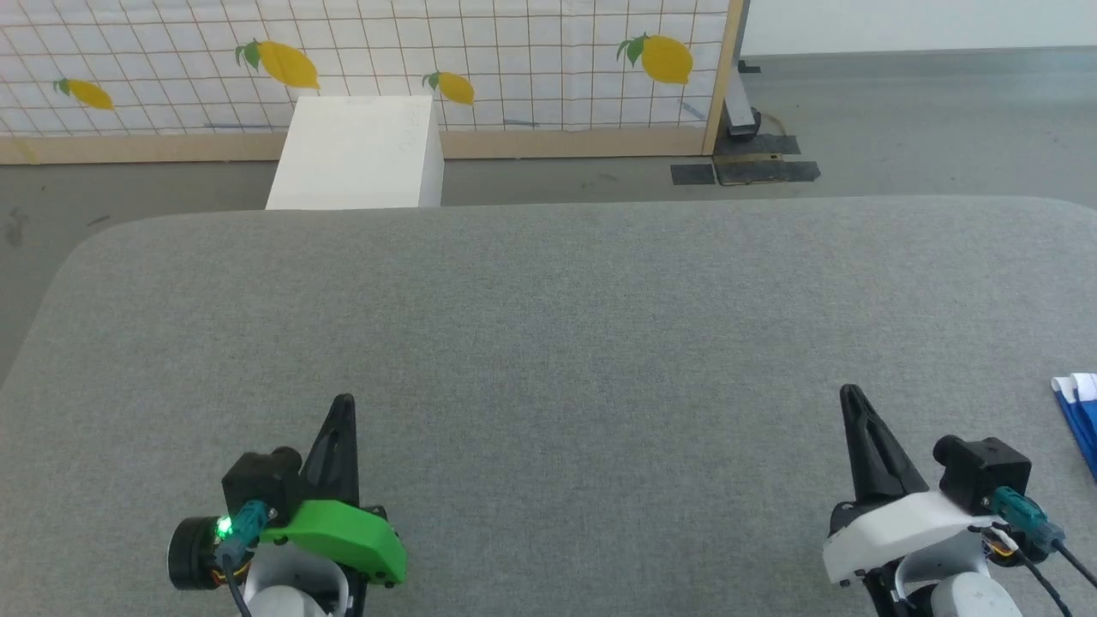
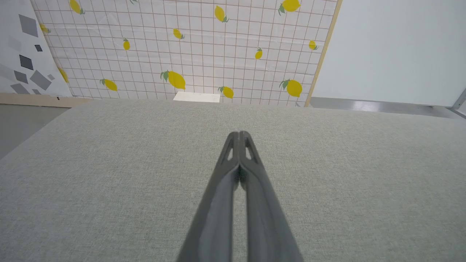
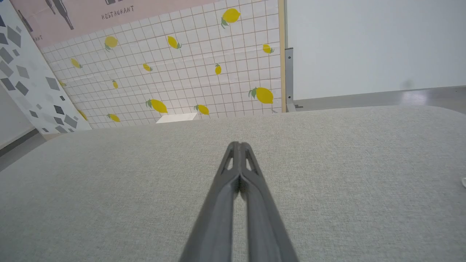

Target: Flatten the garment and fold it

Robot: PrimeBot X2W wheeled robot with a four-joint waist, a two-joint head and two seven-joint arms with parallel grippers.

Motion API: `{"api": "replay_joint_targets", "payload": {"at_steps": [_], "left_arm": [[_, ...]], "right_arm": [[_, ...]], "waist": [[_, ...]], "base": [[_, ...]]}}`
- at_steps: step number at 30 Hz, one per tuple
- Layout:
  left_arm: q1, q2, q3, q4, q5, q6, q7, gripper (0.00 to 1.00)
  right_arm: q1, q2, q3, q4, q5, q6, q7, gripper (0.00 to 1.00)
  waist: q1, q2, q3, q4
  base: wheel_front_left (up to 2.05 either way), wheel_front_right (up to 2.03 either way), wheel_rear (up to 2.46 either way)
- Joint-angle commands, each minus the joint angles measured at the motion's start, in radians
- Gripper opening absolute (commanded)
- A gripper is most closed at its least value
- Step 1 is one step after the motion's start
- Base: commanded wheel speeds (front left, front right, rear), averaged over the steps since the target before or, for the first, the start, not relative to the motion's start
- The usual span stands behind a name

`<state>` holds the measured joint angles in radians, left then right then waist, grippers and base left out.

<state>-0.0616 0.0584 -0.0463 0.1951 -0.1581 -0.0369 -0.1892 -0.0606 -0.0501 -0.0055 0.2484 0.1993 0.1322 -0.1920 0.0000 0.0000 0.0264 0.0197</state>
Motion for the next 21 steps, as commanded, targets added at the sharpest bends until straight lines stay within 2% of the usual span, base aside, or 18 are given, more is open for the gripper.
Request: {"api": "replay_joint_targets", "payload": {"at_steps": [1, 21], "left_arm": [[0.014, -0.002, 0.003, -0.008, 0.008, 0.006, 0.004, 0.0], [0.024, -0.003, 0.012, -0.048, 0.041, 0.013, 0.044, 0.0]], "right_arm": [[0.015, 0.0, 0.001, -0.011, -0.011, 0.0, 0.008, 0.0], [0.025, 0.0, 0.002, -0.063, -0.052, -0.001, 0.048, 0.0]], "waist": [[0.0, 0.0, 0.0, 0.0], [0.0, 0.0, -0.006, -0.004]], "base": [[0.0, 0.0, 0.0], [0.0, 0.0, 0.0]]}}
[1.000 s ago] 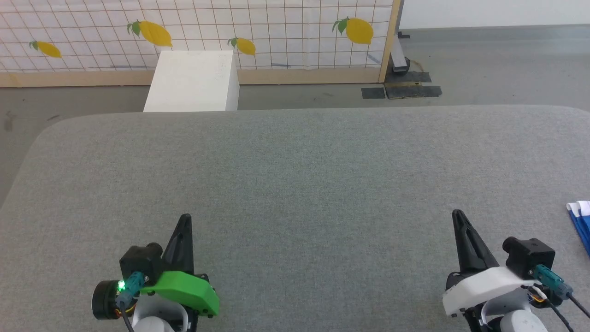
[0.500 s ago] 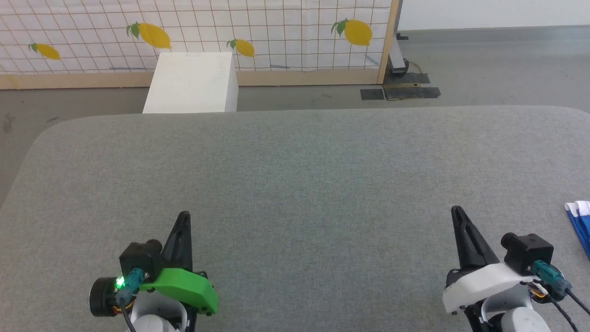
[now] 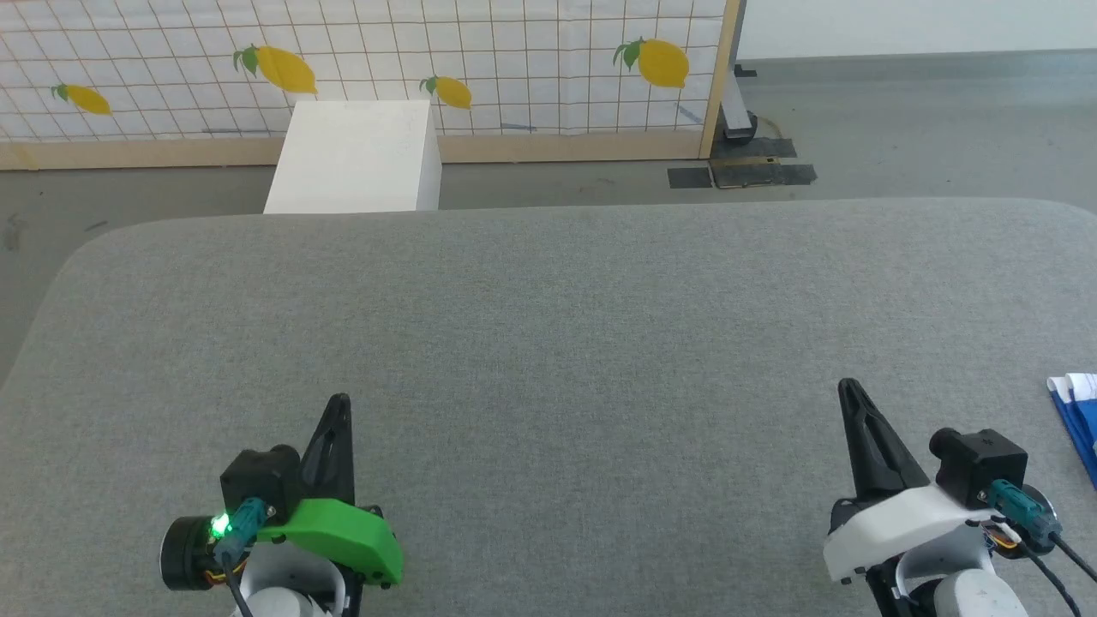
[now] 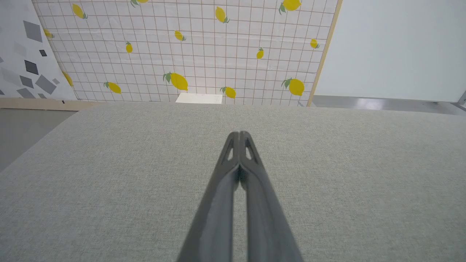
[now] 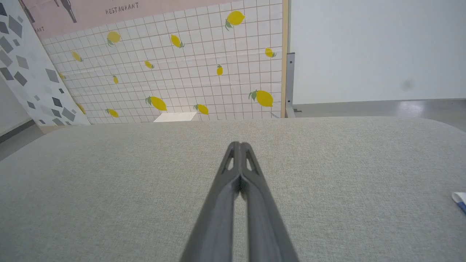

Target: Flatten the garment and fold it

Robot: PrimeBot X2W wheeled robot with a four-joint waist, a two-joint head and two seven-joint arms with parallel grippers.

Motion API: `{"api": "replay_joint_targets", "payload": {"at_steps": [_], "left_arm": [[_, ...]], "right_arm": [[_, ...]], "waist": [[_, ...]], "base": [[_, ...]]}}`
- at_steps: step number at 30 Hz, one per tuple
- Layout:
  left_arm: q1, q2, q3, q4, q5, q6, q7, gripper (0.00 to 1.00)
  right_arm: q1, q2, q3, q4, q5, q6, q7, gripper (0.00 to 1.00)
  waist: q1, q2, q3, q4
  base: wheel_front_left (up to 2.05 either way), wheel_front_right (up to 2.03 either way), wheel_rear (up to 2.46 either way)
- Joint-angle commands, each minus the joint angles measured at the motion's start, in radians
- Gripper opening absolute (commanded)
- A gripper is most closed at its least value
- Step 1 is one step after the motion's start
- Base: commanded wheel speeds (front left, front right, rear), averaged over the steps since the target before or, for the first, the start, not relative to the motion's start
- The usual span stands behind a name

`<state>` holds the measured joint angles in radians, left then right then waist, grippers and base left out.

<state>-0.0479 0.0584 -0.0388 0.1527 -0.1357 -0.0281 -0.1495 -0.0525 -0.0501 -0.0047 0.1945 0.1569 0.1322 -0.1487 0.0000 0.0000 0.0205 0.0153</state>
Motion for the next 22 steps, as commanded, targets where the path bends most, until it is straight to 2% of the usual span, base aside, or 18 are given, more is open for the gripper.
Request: {"api": "replay_joint_targets", "payload": {"at_steps": [1, 22], "left_arm": [[0.011, -0.004, 0.005, -0.008, 0.02, 0.005, 0.007, 0.0], [0.022, -0.005, 0.015, -0.052, 0.055, 0.012, 0.05, 0.0]], "right_arm": [[0.017, 0.0, 0.001, -0.012, -0.012, -0.001, 0.007, 0.0], [0.028, 0.0, 0.002, -0.066, -0.055, -0.001, 0.049, 0.0]], "waist": [[0.0, 0.0, 0.0, 0.0], [0.0, 0.0, -0.006, -0.005]], "base": [[0.0, 0.0, 0.0], [0.0, 0.0, 0.0]]}}
